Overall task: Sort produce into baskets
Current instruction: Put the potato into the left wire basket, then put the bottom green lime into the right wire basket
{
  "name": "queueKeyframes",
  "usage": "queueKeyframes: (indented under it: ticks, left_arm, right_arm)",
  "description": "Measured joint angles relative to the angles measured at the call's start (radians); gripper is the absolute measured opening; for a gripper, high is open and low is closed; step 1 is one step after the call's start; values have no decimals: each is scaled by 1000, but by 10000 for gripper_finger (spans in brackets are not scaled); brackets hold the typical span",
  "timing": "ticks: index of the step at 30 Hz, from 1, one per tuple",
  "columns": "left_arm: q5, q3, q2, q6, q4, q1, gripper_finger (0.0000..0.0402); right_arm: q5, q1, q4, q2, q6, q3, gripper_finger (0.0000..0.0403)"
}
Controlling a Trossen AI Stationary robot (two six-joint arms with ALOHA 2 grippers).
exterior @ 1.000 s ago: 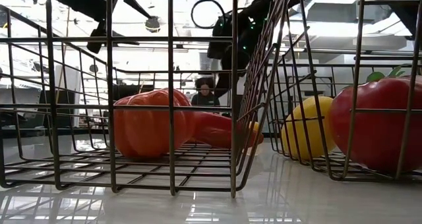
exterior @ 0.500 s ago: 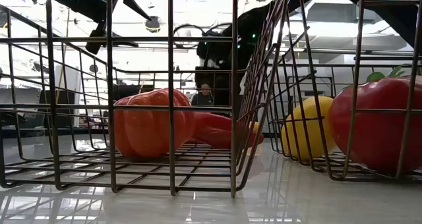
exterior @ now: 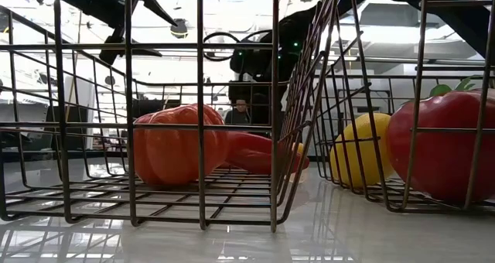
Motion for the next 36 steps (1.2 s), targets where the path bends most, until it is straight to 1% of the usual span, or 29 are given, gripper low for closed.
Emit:
queueKeyframes:
  ticks: [6, 10, 13, 17, 22, 27, 30, 34, 36]
  left_arm:
    - [-5, 0, 0, 0, 1, 0, 324]
    - [-28, 0, 0, 1, 2, 0, 324]
    - [-42, 0, 0, 1, 2, 0, 324]
    - [-62, 0, 0, 1, -1, 0, 324]
    - [-67, 0, 0, 1, -1, 0, 324]
    - [-69, 0, 0, 1, -2, 0, 324]
    - [-72, 0, 0, 1, -2, 1, 324]
    - [-72, 0, 0, 1, -3, 1, 324]
    - [-71, 0, 0, 1, -3, 1, 324]
  right_arm:
    - [-6, 8, -173, -30, -1, 117, 323]
    - [-107, 29, -237, -79, -1, 207, 323]
    - [-131, 65, -238, -113, 23, 246, 323]
    - [-151, 130, -256, -147, 31, 265, 331]
    - [-236, 208, -311, -179, 26, 276, 334]
    - [-247, 264, -304, -174, 33, 278, 336]
    - [-248, 287, -303, -168, 55, 276, 353]
    - [-259, 300, -304, -158, 75, 275, 389]
    - [-262, 293, -307, -158, 91, 275, 396]
